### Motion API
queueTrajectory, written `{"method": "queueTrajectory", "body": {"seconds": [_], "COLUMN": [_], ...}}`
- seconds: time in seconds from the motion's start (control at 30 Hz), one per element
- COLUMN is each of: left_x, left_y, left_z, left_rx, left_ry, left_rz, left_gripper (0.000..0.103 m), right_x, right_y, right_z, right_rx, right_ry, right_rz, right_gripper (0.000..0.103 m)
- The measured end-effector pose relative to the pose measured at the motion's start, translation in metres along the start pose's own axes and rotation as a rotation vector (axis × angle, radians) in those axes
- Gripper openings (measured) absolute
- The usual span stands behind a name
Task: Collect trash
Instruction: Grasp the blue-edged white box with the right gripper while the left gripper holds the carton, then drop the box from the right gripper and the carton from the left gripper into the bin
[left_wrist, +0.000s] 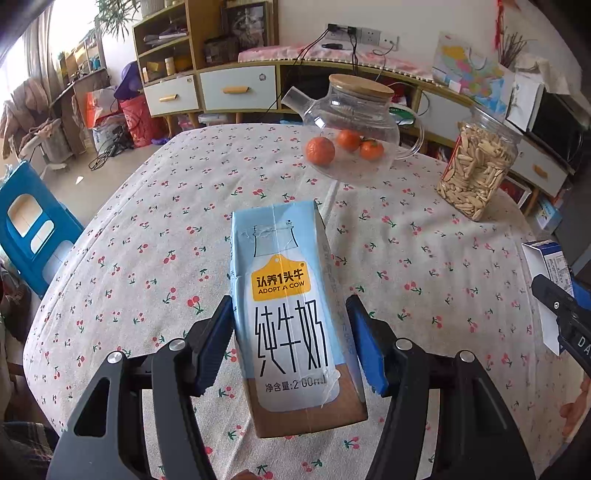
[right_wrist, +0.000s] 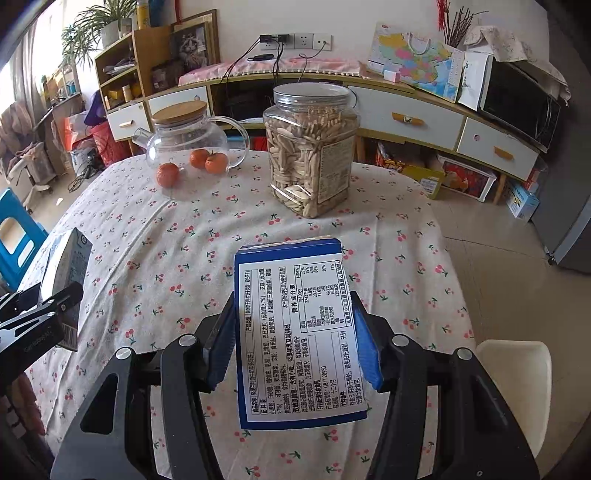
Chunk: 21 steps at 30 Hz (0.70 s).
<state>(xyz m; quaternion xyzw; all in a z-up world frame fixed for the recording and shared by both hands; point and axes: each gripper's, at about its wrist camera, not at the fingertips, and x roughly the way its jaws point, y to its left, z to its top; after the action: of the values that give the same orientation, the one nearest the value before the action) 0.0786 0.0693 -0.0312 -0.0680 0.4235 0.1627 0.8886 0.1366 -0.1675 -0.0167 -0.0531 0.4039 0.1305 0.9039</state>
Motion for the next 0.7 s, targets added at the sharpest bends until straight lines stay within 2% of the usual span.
{"method": "queueTrajectory", "body": {"seconds": [0.3, 0.5, 0.7], "left_x": [-0.018, -0.033, -0.046], "left_y": [-0.051, -0.086, -0.123], "left_z": [-0.012, -0.023, -0.030], "left_rx": [0.104, 0.157, 0.205], "left_ry": [-0.035, -0.053, -0.059], "left_rz": [-0.042, -0.076, -0.122], "left_gripper": [0.061, 0.061, 0.061], "right_x": [-0.052, -0.075, -0.085], "right_y": [-0.064, -0.117, -0.170], "right_z": [-0.030, -0.050, -0.066], "right_rx": [0.031, 0.116, 0.223], "right_ry": [-0.054, -0.065, -0.059], "right_rz": [-0.098, -0.159, -0.261], "right_gripper": [0.054, 0.054, 0.054]}}
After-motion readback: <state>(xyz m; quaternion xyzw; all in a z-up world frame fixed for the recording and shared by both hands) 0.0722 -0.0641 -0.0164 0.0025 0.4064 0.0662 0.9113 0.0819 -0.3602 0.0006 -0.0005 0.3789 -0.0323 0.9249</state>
